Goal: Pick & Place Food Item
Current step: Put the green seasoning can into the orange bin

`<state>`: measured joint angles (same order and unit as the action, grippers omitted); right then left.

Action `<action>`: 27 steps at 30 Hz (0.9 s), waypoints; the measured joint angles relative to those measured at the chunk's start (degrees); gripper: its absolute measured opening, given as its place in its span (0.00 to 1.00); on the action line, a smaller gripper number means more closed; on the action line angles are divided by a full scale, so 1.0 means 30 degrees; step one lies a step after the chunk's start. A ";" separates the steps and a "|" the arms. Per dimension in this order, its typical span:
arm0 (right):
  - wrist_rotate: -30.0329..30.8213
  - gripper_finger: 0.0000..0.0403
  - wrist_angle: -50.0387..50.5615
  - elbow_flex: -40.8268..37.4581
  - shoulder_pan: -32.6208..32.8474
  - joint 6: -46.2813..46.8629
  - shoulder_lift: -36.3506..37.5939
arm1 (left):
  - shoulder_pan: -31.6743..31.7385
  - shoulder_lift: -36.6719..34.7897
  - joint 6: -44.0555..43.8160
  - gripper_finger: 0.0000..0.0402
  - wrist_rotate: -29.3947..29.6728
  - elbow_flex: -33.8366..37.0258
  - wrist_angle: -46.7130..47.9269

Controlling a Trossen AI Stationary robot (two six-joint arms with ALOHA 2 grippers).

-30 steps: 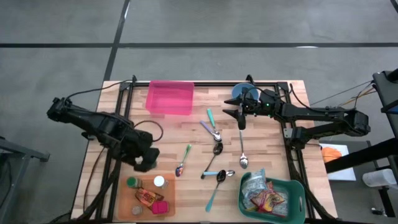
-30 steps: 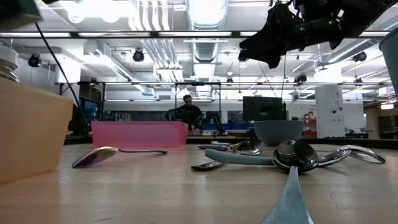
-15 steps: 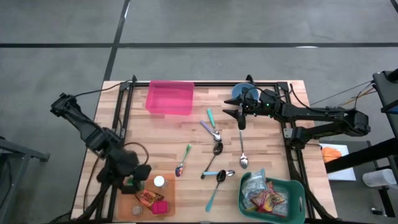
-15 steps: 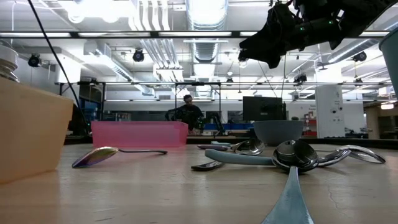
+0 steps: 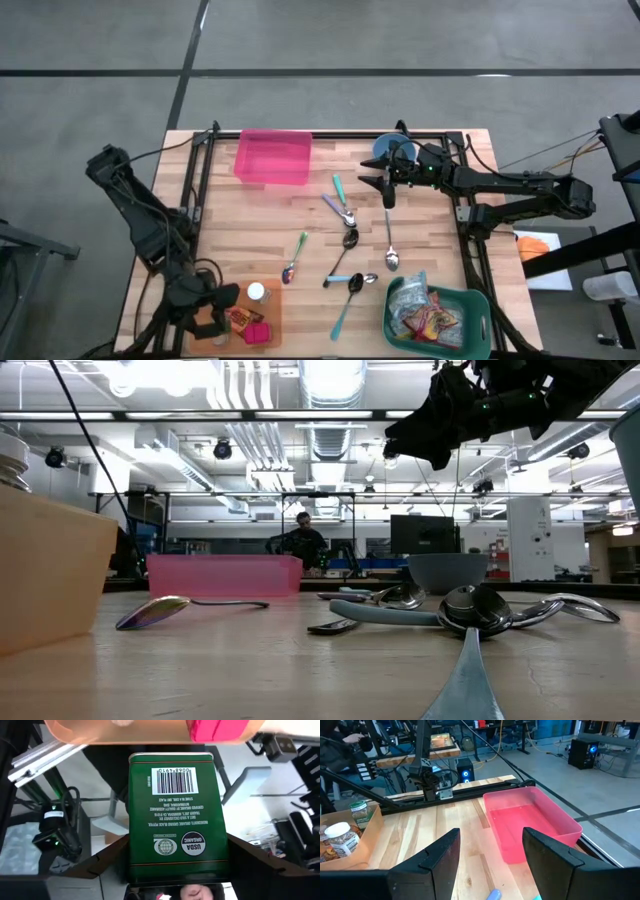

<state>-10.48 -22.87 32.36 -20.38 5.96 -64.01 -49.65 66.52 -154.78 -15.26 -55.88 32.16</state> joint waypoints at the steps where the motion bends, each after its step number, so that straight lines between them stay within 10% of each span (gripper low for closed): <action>1: -0.0007 0.52 0.0000 0.0000 -0.0001 0.0000 0.0000 | -0.0134 -0.0141 -0.0213 0.68 0.0244 0.0256 -0.0135; 27: 0.0000 0.52 0.0000 0.0000 -0.0007 0.0000 0.0000 | 0.0680 -0.4272 -0.1353 0.68 0.1020 0.4248 -0.0821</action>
<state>-10.48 -22.87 32.36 -20.40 5.96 -64.01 -47.61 53.71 -158.84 -12.20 -43.13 29.69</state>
